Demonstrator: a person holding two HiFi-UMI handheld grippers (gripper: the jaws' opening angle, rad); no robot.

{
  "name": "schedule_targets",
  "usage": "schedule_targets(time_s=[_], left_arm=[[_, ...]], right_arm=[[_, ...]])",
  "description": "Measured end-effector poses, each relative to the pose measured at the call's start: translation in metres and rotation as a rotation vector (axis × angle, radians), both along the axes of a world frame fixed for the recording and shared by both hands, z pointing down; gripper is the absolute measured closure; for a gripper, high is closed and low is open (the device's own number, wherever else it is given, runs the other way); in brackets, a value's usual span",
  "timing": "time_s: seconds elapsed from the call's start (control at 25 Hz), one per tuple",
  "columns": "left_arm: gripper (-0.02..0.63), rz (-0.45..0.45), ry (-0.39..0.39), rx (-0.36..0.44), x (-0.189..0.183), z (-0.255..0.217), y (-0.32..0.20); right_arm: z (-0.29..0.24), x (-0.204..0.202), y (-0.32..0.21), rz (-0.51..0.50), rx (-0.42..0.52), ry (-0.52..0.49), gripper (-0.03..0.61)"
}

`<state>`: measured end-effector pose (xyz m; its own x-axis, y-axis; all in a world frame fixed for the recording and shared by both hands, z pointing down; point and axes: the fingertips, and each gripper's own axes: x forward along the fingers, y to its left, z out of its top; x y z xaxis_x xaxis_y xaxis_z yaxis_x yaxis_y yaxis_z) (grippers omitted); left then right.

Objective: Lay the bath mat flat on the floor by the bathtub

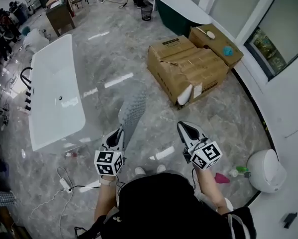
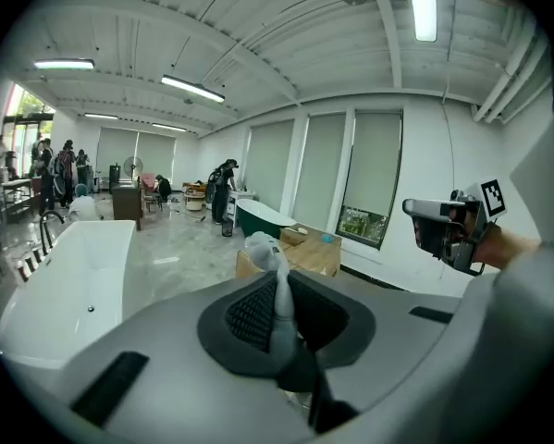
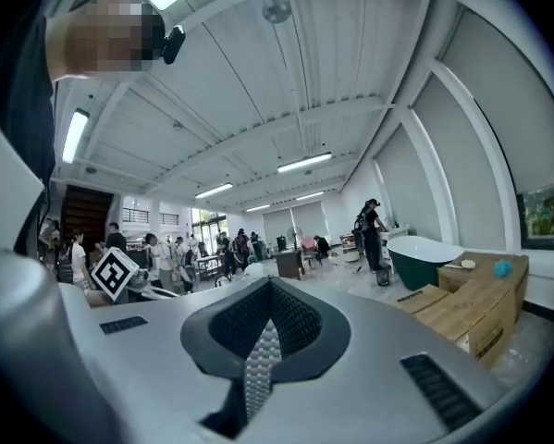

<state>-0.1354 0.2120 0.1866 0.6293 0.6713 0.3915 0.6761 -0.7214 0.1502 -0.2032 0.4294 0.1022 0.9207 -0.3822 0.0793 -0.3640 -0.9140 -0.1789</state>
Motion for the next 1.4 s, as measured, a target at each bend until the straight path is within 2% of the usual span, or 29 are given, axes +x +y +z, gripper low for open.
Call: schedule_targets(time_s=[0.08,0.24,0.44,0.72,0.8,0.96,1.04,1.2,1.4], left_arm=[[0.568,-0.003,0.0,0.005,0.002,0.003,-0.011],[0.568,-0.005,-0.008,-0.008,0.011,0.012,-0.03],[0.569,-0.052,-0.043,-0.021,0.033,0.022,-0.05],[0.569,-0.13,-0.066,0.012,0.092,0.033,-0.045],[0.569,-0.179,-0.08,0.027,0.114,0.038,-0.041],[0.569,-0.329,-0.095,0.049,0.153,0.038,-0.03],[0.569,-0.4,-0.091,0.053,0.17,0.035,-0.025],[0.569,-0.553,-0.082,0.057,0.197,0.03,-0.017],[0.569,-0.699,-0.07,0.033,0.226,0.023,-0.025]], right_arm=[[0.0,0.007,-0.006,0.006,0.018,-0.003,0.554],[0.006,0.022,-0.016,0.019,-0.004,-0.014,0.554],[0.015,0.049,-0.023,0.017,0.016,-0.032,0.554],[0.029,0.14,-0.005,-0.058,0.036,-0.052,0.554],[0.032,0.175,0.003,-0.118,0.037,-0.051,0.554],[0.035,0.247,0.014,-0.275,-0.019,-0.054,0.554],[0.029,0.277,0.02,-0.346,-0.007,-0.049,0.554],[0.033,0.327,0.026,-0.492,-0.011,-0.06,0.554],[0.038,0.378,0.014,-0.614,0.006,-0.089,0.554]])
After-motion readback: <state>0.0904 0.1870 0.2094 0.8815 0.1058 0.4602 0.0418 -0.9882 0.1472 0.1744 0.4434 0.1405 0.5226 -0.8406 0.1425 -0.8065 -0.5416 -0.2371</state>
